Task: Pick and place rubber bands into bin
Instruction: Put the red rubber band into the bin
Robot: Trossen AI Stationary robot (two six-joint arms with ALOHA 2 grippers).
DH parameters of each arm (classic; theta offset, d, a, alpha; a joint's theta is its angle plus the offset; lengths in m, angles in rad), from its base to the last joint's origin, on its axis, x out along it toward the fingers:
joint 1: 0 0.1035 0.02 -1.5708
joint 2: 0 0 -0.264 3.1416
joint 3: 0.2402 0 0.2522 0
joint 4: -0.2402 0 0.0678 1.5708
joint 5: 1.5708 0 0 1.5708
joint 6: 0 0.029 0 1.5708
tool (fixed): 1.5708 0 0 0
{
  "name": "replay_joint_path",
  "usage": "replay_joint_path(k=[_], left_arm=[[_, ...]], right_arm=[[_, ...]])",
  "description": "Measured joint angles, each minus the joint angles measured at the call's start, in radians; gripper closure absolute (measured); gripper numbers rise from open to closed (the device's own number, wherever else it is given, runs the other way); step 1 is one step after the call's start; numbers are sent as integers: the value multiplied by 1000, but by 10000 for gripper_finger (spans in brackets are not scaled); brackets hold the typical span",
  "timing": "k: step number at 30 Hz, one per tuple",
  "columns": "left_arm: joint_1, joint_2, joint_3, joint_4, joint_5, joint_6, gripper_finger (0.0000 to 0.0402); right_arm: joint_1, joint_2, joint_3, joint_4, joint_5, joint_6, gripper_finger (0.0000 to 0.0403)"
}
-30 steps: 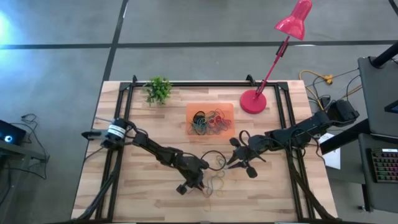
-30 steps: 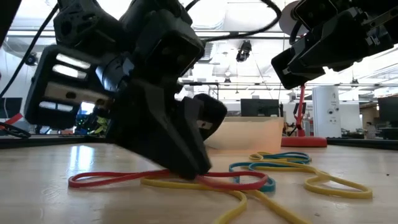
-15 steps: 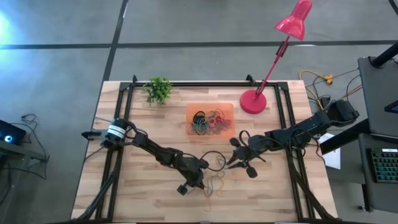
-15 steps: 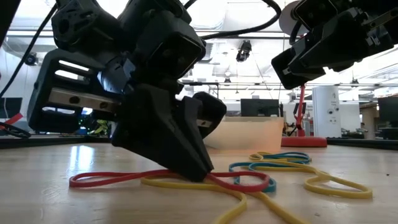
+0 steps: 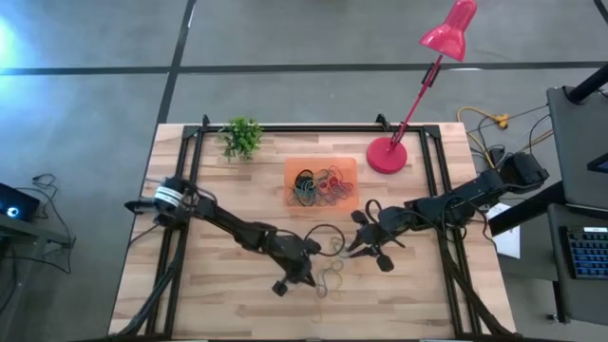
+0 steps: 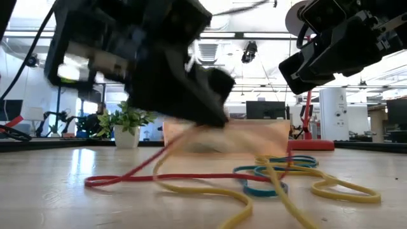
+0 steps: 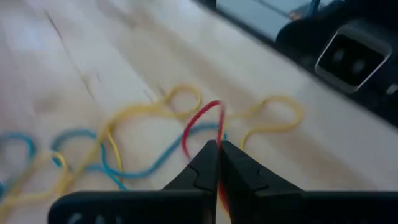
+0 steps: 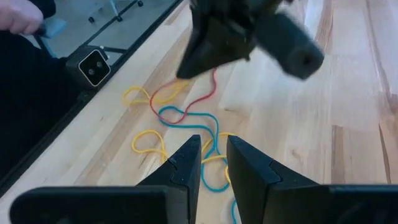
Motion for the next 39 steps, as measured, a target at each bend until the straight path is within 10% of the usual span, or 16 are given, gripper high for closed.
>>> replay_joint_path(k=[39], left_arm=[[82, -505, -48, -191, -322, 267, 401]], right_arm=[[0, 0, 0, -14, -1, 3, 335]])
